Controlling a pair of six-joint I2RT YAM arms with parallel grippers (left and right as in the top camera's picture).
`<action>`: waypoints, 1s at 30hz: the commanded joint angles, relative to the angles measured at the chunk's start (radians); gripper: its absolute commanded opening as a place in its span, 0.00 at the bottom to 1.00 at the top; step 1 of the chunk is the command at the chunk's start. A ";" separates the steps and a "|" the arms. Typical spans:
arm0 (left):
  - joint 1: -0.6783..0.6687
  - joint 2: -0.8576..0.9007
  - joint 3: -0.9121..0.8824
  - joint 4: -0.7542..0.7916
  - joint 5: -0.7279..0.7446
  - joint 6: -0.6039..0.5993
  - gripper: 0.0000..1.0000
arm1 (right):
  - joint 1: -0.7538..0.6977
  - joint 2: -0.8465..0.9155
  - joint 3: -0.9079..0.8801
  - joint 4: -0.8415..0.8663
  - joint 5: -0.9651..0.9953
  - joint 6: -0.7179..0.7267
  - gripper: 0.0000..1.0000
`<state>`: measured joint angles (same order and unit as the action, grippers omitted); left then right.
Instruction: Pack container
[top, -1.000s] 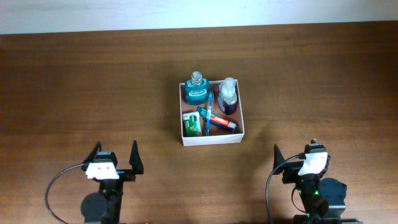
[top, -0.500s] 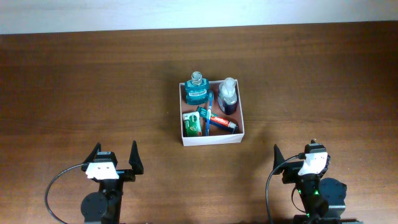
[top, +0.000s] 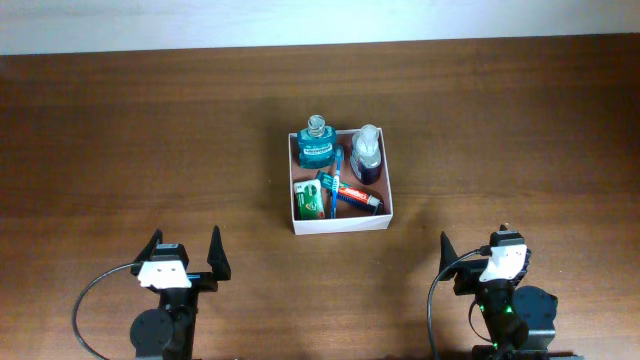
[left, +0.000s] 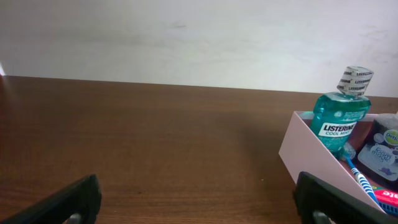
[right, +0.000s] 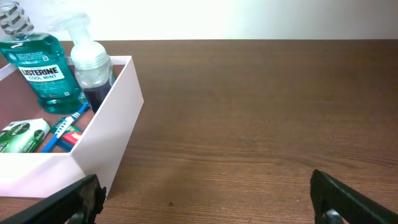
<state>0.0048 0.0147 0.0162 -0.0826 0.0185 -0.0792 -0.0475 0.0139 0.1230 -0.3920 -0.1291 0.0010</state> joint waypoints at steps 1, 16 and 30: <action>0.001 -0.008 -0.006 -0.001 -0.014 0.005 0.99 | 0.008 -0.006 -0.007 0.002 0.009 0.008 0.98; 0.001 -0.008 -0.006 -0.001 -0.014 0.005 0.99 | 0.008 -0.006 -0.007 0.208 0.166 0.000 0.98; 0.001 -0.008 -0.006 -0.002 -0.014 0.005 0.99 | 0.008 -0.006 -0.015 0.353 0.246 -0.001 0.98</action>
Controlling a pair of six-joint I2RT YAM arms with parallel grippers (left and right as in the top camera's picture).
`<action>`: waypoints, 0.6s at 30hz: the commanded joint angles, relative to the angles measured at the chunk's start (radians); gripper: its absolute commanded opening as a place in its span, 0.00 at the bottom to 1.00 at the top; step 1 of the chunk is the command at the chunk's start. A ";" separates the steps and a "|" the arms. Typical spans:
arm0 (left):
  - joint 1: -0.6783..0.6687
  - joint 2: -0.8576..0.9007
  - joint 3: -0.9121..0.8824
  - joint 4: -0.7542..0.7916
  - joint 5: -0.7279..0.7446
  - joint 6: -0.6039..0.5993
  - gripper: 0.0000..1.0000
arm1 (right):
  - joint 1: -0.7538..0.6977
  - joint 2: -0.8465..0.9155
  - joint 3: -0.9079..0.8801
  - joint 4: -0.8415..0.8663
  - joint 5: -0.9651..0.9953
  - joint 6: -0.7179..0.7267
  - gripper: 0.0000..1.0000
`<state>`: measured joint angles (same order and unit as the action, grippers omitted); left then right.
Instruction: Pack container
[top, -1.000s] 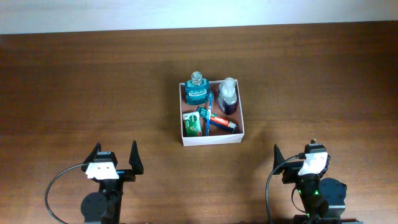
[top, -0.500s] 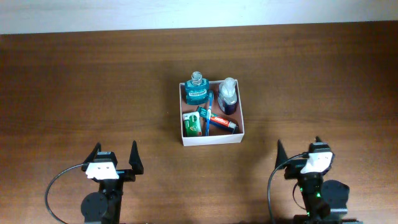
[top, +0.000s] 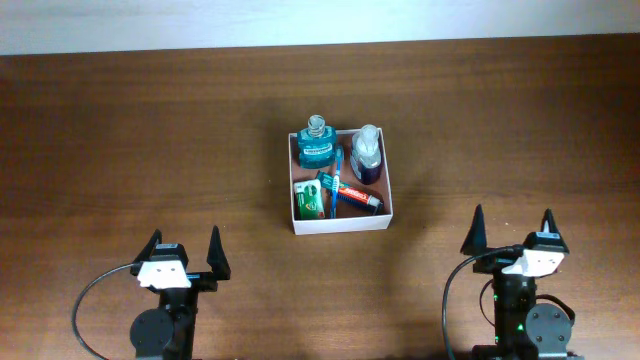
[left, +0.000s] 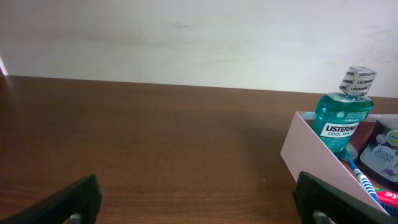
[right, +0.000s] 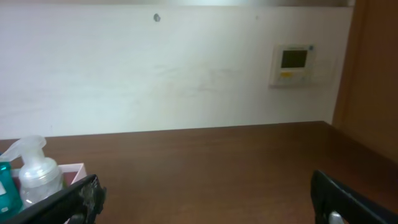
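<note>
A white box stands mid-table. Inside it are a teal mouthwash bottle, a foam pump bottle, a green pack, a blue toothbrush and a toothpaste tube. My left gripper rests open at the near left, with nothing between its fingers. Open as well, my right gripper sits at the near right, empty. The left wrist view shows the mouthwash bottle and the box wall. In the right wrist view only the pump bottle shows at the left edge.
A pale wall with a small thermostat stands beyond the table's far edge. Brown tabletop surrounds the box on all sides.
My right gripper has moved to the right and turned from facing the box to facing straight ahead at the wall. The left arm and the box contents are unchanged.
</note>
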<state>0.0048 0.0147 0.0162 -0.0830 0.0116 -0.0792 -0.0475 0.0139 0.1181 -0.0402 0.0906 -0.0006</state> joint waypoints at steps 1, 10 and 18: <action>0.001 -0.008 -0.006 -0.001 -0.007 0.005 1.00 | 0.008 -0.006 -0.019 -0.001 0.023 0.001 0.98; 0.001 -0.008 -0.006 -0.001 -0.007 0.005 0.99 | 0.009 -0.009 -0.113 -0.034 -0.015 0.002 0.98; 0.001 -0.008 -0.006 -0.001 -0.008 0.005 1.00 | 0.009 -0.008 -0.113 -0.034 -0.015 0.002 0.98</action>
